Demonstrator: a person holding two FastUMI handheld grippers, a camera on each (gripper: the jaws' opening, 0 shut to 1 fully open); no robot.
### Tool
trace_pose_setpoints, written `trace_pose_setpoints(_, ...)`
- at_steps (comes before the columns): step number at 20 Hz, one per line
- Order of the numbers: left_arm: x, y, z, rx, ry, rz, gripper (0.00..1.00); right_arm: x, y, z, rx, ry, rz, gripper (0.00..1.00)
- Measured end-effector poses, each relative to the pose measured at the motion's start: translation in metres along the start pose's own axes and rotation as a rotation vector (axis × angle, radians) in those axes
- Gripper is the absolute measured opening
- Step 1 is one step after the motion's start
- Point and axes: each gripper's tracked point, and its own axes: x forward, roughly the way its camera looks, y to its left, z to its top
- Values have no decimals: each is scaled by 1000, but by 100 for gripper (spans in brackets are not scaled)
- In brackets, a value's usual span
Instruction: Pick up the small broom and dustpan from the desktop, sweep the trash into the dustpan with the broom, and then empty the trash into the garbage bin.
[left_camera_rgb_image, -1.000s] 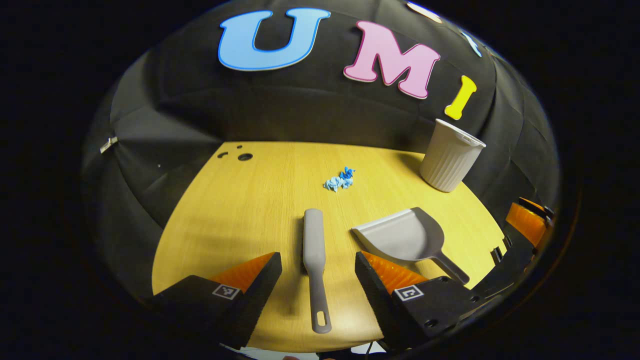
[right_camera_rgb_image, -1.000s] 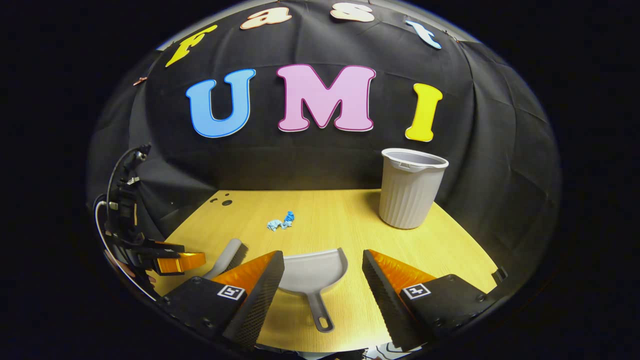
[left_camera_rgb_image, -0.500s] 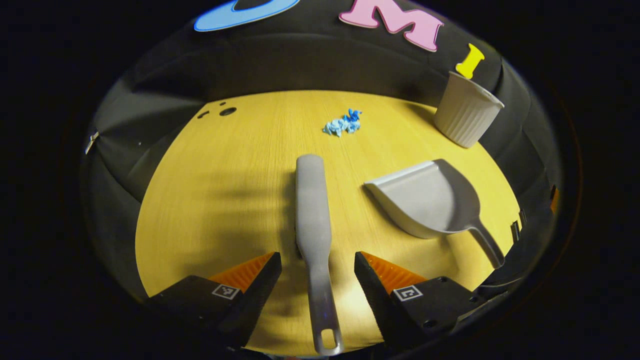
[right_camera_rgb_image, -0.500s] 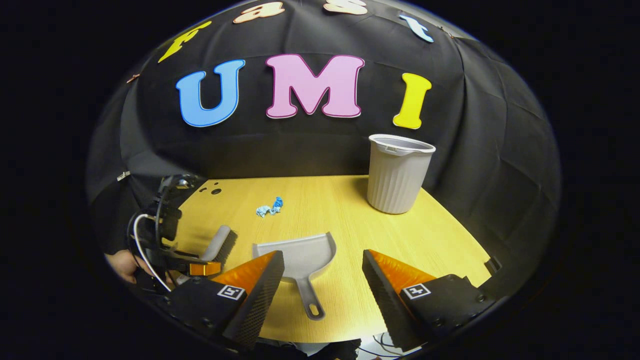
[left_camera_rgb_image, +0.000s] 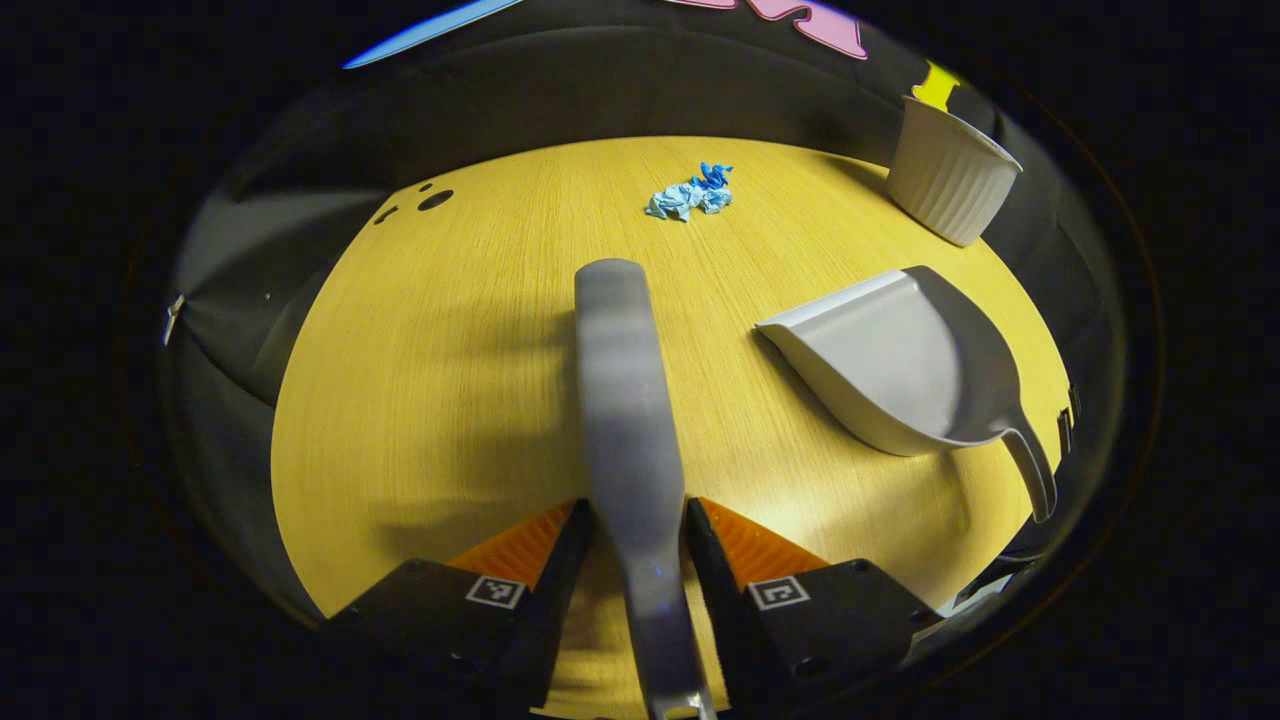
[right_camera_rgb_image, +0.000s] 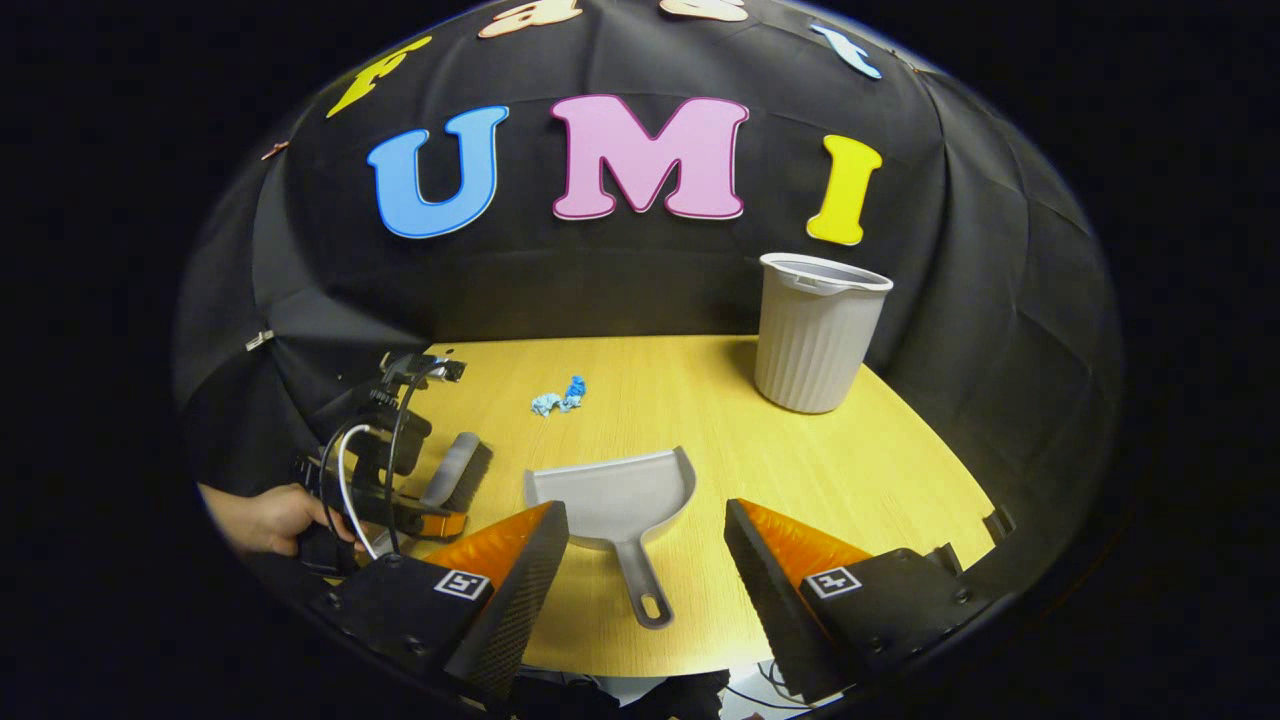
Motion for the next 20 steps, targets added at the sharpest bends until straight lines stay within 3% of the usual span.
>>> trace_pose_setpoints(1,1,2,2,3,-10,9,53,2,1,-2,-1,9,9,98)
trace_pose_setpoints(2,2,2,4,-1,-18,10,51,4,3,-6,5,22,18,98)
trace_pose_setpoints(3,1,1,3,-2,-24,8,36,6,3,-10,16,39,25,98)
trace_pose_setpoints(10,-5,9,2,-41,-80,-12,30,26,-9,-38,100,149,11,99)
trace_pose_setpoints(20,-59,24,-5,-69,-182,-29,30,69,14,-91,-101,300,85,99)
